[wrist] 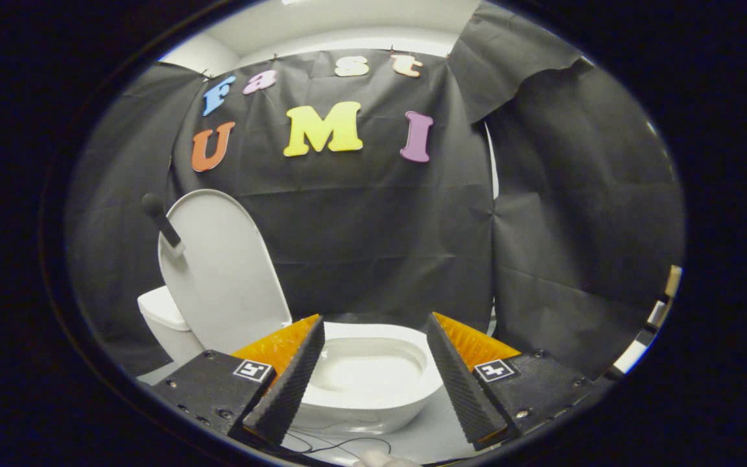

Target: Open the toilet lid.

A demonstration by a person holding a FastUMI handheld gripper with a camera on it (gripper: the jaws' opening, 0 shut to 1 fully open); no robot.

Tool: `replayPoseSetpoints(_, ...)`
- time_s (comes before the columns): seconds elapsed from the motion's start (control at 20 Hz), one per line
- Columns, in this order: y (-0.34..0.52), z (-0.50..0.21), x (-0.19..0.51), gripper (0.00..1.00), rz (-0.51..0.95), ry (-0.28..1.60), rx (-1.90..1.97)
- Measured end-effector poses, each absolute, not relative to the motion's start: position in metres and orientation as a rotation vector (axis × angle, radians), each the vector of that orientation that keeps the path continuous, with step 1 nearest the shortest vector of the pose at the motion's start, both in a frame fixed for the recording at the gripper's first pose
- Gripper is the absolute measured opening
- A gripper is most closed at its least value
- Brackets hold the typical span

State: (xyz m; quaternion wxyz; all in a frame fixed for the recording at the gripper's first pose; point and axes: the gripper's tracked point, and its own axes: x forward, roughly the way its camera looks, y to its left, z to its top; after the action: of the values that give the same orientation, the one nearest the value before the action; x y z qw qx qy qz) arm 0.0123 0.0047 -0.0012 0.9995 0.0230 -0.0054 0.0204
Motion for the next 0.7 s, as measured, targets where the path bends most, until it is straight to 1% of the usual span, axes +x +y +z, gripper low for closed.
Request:
replayPoseSetpoints(0.15,0.0120,0.0010,0.0123,0.99,0.060,-0.020,0.028)
replayPoseSetpoints(0.7,0.0043,0.0060,0.0100,0.99,0.018,-0.030,0.030)
